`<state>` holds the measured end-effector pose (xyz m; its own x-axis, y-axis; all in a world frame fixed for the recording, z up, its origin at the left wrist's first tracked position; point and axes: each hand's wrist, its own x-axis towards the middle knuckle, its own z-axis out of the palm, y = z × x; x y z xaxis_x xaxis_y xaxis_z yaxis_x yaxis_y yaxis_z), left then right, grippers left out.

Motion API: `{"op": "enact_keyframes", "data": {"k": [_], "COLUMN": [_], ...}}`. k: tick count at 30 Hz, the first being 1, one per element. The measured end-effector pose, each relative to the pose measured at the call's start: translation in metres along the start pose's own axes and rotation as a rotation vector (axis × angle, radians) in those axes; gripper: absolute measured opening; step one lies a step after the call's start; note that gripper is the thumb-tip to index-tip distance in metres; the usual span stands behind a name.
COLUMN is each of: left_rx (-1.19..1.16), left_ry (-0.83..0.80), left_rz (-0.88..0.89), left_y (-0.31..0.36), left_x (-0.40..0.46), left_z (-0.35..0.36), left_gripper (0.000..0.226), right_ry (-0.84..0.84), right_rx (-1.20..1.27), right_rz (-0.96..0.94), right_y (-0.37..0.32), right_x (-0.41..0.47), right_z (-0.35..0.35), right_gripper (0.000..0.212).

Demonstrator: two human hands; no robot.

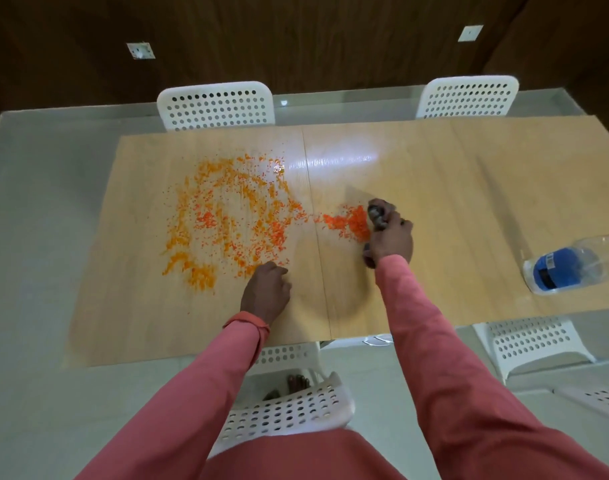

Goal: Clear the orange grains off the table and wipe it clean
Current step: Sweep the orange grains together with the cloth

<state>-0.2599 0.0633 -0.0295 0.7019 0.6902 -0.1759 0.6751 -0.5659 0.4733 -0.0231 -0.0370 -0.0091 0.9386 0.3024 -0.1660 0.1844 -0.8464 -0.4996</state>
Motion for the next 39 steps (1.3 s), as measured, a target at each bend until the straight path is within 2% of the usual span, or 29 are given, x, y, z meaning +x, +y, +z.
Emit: {"op": "enact_keyframes", "data": {"k": [5,14,19,21,23,26,28,30,32,34,36,39], "left_rx": [0.068,0.106,0.070,0.056,0.054,0.050,0.044,0.044,0.048,0.060,0.078,0.113], "left_ry": [-0.053,-0.043,-0.031,-0.025,-0.035,-0.047,-0.043,-0.040,-0.034,-0.018,0.007,0.026], "left_rz": [0.030,0.053,0.018,0.022,0.031,0.043,0.047,0.061,0.071,0.068,0.060,0.063], "left_y": [0.006,0.003,0.003,0.002,0.000,-0.002,-0.003,-0.004,-0.006,-0.011,-0.020,-0.033], "left_x": [0.008,0.016,0.015,0.014,0.014,0.015,0.015,0.014,0.011,0.009,0.005,0.000], "left_z": [0.008,0.011,0.011,0.013,0.011,0.009,0.007,0.008,0.007,0.005,0.002,-0.007], "left_gripper": [0.041,0.031,0.041,0.043,0.043,0.039,0.039,0.038,0.038,0.038,0.036,0.032], "right_ry": [-0.080,-0.265,-0.535,-0.512,-0.376,-0.203,-0.173,-0.197,-0.236,-0.328,-0.455,-0.489], "right_rx": [-0.220,-0.192,-0.034,0.108,0.161,0.054,-0.059,-0.192,-0.256,-0.223,-0.162,-0.019], "right_rz": [0.041,-0.348,-0.544,-0.516,-0.454,-0.367,-0.295,-0.291,-0.386,-0.518,-0.615,-0.576], "right_y": [0.002,-0.096,-0.127,-0.127,-0.122,-0.108,-0.103,-0.107,-0.122,-0.142,-0.158,-0.164], "right_x": [0.030,0.004,-0.019,-0.010,0.007,0.041,0.058,0.059,0.044,0.025,0.010,0.001], "right_z": [0.015,0.074,0.091,0.089,0.080,0.060,0.059,0.065,0.076,0.088,0.097,0.097], "right_gripper": [0.048,0.045,0.059,0.057,0.052,0.051,0.051,0.049,0.045,0.048,0.059,0.061]}}
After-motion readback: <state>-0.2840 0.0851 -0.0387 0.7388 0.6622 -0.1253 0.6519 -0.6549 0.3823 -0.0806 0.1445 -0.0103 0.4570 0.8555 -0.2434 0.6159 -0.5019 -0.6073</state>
